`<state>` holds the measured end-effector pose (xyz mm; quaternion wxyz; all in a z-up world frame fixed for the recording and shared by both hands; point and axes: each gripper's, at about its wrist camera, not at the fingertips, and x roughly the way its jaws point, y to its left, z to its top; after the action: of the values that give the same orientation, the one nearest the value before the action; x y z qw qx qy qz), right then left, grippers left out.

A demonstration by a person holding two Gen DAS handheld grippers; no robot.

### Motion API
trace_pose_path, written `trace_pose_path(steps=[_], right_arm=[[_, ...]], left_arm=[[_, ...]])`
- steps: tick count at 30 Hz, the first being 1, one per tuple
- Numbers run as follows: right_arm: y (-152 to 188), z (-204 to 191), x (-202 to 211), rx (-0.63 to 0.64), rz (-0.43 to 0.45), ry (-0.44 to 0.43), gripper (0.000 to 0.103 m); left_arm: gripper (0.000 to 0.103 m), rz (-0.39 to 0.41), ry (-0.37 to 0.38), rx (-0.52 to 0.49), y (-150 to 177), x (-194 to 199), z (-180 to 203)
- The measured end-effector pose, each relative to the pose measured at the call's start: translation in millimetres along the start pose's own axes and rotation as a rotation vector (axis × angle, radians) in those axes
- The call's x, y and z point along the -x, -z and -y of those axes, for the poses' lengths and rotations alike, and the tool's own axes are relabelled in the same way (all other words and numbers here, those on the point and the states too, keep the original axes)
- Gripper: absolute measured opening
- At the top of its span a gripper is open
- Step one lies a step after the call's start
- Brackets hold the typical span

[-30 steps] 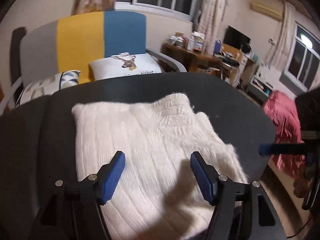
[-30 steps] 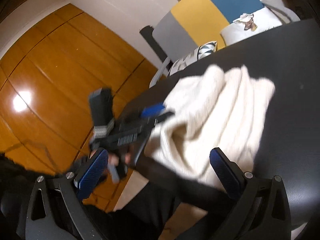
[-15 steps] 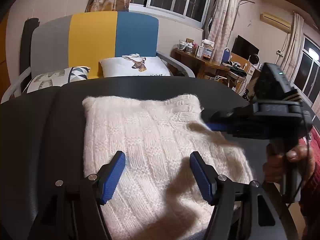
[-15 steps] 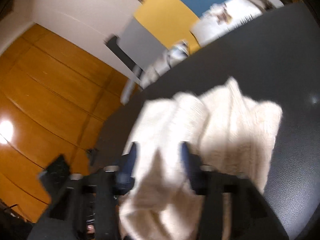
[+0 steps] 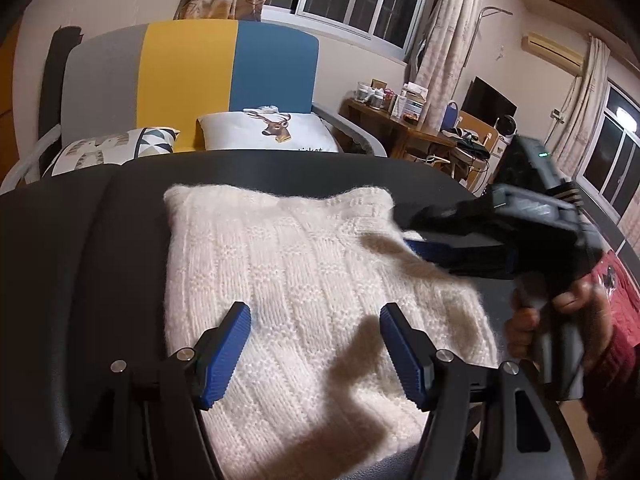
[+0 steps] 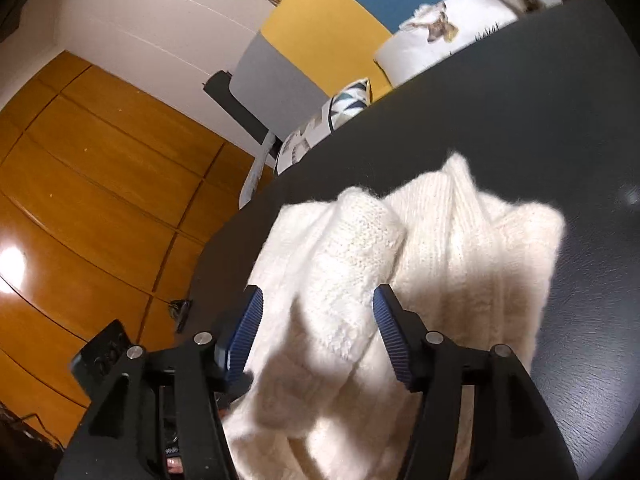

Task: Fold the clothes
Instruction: 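Pinch the sweater fold with the right tool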

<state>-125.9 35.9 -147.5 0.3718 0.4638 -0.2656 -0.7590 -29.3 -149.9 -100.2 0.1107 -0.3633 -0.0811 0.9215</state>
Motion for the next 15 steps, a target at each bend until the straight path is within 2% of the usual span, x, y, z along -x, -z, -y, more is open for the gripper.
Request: trace_pose_path(steps=[2, 3, 4, 6, 9, 11, 12, 13, 15], right_arm=[[-1.4, 2.9, -12.8, -0.010, -0.019, 0.025, 0.059], [-0.6, 1.1, -16.9, 0.003, -0.021, 0.043, 0.049], [0.6, -1.5, -19.2, 0.022, -0.020, 0.068, 0.022], [3.3, -11.5, -13.3, 0.065, 0.002, 0.091, 0.019], [-2.5, -45.5, 11.7, 0.183, 0.066, 0.105, 0.016], [-8.8, -71.8, 35.2, 0.277, 0.123, 0.121, 0.016], [-10.8, -83.5, 46.6, 0.327, 0.154, 0.140, 0.016], [-12.8, -95.2, 58.0, 0.376, 0.184, 0.158, 0.016], [-17.4, -82.5, 61.9, 0.365, 0.191, 0.233, 0.012]], left_arm=[[0.068, -0.005, -0.004, -0.006, 1.2, 1.1, -0.1], [0.068, -0.008, -0.007, -0.009, 1.4, 2.1, 0.0], [0.068, -0.011, -0.009, -0.011, 1.5, 3.1, 0.1], [0.068, 0.012, -0.004, 0.000, -1.4, 10.8, 0.2], [0.068, 0.091, 0.047, 0.020, -14.6, 33.1, 1.5], [0.069, 0.138, 0.121, 0.014, -23.8, 44.9, 4.3], [0.072, 0.128, 0.158, -0.008, -26.0, 42.3, 7.4], [0.074, 0.085, 0.157, -0.034, -25.0, 32.1, 11.4], [0.074, -0.034, 0.128, -0.089, -17.3, 3.3, 19.6]])
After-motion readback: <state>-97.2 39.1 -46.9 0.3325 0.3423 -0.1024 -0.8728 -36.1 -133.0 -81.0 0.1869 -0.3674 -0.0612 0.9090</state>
